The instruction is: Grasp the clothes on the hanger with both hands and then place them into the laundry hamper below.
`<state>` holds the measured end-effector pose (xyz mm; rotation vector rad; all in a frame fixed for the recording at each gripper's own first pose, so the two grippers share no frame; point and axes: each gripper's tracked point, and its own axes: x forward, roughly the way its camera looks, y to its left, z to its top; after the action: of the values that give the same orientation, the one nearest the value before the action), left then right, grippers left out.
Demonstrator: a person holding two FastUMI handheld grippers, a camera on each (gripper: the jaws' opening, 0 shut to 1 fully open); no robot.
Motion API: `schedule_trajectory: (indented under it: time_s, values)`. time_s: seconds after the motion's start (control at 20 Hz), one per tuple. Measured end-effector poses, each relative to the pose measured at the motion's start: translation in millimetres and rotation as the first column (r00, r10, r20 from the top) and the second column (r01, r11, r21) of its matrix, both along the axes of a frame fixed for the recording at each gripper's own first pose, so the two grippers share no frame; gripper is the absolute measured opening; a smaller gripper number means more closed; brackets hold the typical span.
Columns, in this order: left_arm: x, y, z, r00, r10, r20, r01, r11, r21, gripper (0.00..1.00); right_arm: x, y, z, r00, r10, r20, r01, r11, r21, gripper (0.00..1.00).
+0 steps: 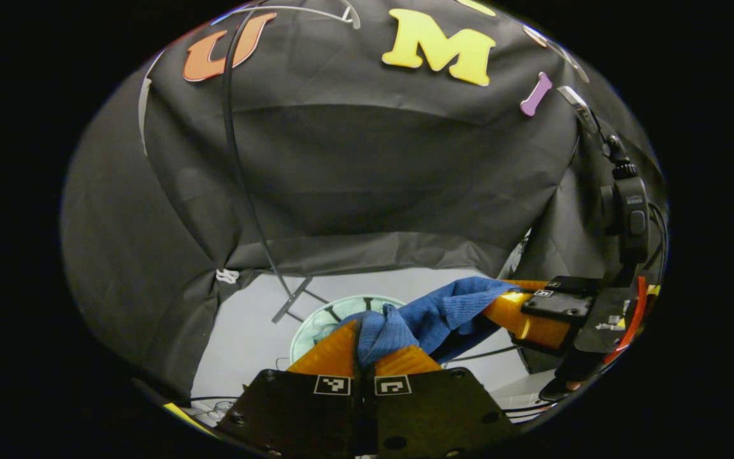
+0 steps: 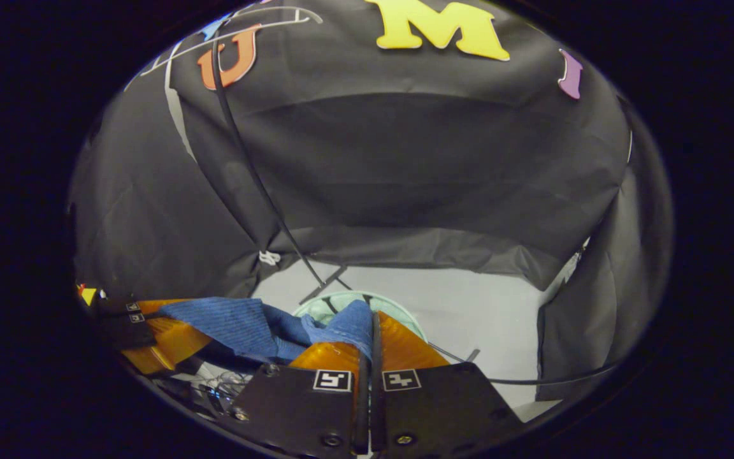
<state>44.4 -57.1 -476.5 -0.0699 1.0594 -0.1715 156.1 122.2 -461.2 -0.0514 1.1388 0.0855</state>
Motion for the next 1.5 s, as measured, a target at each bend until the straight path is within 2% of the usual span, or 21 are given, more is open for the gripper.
schedule_trajectory:
  time_s: [0.05,0.1,0.25,0.3,0.35,0.4,0.45,0.5,0.55,0.6,0.65,0.8,0.85,0.9,1.05,1.1,1.15,1.2,1.35,1.4,1.5]
  values:
    - [-6,1,-8,0.999,0.013,-0.04,-0.012,1.0,0.022,0.06,-12,-3,-16,0.999,0.0,-0.05,-0.001,0.999,-0.034,0.05]
    - [-13,-2,-14,0.996,0.022,-0.087,-0.02,1.0,0.018,0.01,-19,-6,-25,0.996,0.0,-0.094,-0.005,0.999,-0.046,0.05]
    - [-22,-12,-32,0.981,0.041,-0.187,-0.047,0.999,-0.026,0.08,-35,-17,-39,0.982,-0.001,-0.188,-0.01,0.999,-0.054,0.08]
    - [-25,-16,-35,0.975,0.04,-0.22,-0.048,0.998,-0.03,0.19,-38,-17,-40,0.977,0.006,-0.212,-0.017,0.999,-0.052,0.18]
    - [-28,-20,-36,0.968,0.035,-0.249,-0.045,0.998,-0.035,0.24,-42,-18,-39,0.974,0.011,-0.228,-0.025,0.998,-0.061,0.28]
    - [-31,-22,-37,0.962,0.029,-0.273,-0.04,0.999,-0.035,0.39,-44,-20,-37,0.972,0.011,-0.234,-0.028,0.997,-0.071,0.3]
    - [-36,-22,-39,0.956,0.029,-0.292,-0.042,0.998,-0.037,0.54,-44,-22,-37,0.973,0.009,-0.23,-0.026,0.997,-0.071,0.39]
    - [-39,-21,-40,0.952,0.037,-0.302,-0.051,0.998,-0.039,0.69,-44,-26,-35,0.974,0.007,-0.227,-0.022,0.998,-0.067,0.38]
    - [-39,-21,-42,0.95,0.05,-0.309,-0.065,0.997,-0.039,0.85,-45,-29,-33,0.975,0.009,-0.223,-0.021,0.998,-0.054,0.45]
    - [-40,-17,-41,0.948,0.068,-0.312,-0.082,0.996,-0.035,1.0,-45,-28,-27,0.978,0.01,-0.21,-0.019,0.999,-0.04,0.57]
    - [-42,-11,-37,0.946,0.085,-0.313,-0.1,0.995,-0.031,0.95,-49,-30,-19,0.982,0.008,-0.191,-0.016,0.999,-0.039,0.66]
    - [-45,5,-20,0.951,0.12,-0.284,-0.128,0.992,-0.01,0.98,-49,-43,10,0.994,-0.007,-0.111,0.001,0.999,-0.052,0.79]
    - [-43,5,-12,0.955,0.126,-0.269,-0.132,0.991,-0.007,1.0,-48,-46,19,0.996,-0.014,-0.086,0.01,0.999,-0.052,0.8]
    - [-41,6,-2,0.961,0.128,-0.246,-0.133,0.991,-0.003,0.97,-45,-51,32,0.998,-0.023,-0.052,0.02,0.999,-0.046,0.8]
    - [-40,19,25,0.976,0.149,-0.156,-0.144,0.989,0.04,0.98,-44,-60,73,0.997,-0.045,0.057,0.048,0.998,-0.043,0.8]
    - [-42,22,33,0.979,0.15,-0.136,-0.146,0.988,0.045,1.0,-48,-63,85,0.996,-0.037,0.086,0.04,0.998,-0.039,0.82]
    - [-42,22,44,0.982,0.151,-0.11,-0.146,0.988,0.049,0.97,-50,-64,96,0.994,-0.025,0.107,0.029,0.999,-0.034,0.84]
    - [-42,22,55,0.985,0.149,-0.084,-0.145,0.988,0.055,0.97,-52,-65,107,0.991,-0.022,0.129,0.026,0.999,-0.029,0.9]
    - [-36,25,95,0.988,0.151,0.026,-0.152,0.987,0.059,0.97,-49,-66,149,0.973,-0.019,0.228,0.019,1.0,-0.001,0.91]
    - [-31,25,110,0.986,0.155,0.069,-0.159,0.986,0.055,1.0,-44,-68,169,0.962,-0.013,0.273,0.014,1.0,-0.002,0.91]
    - [-19,29,145,0.975,0.161,0.155,-0.171,0.984,0.051,0.97,-34,-76,205,0.929,-0.008,0.369,0.015,1.0,-0.017,0.91]
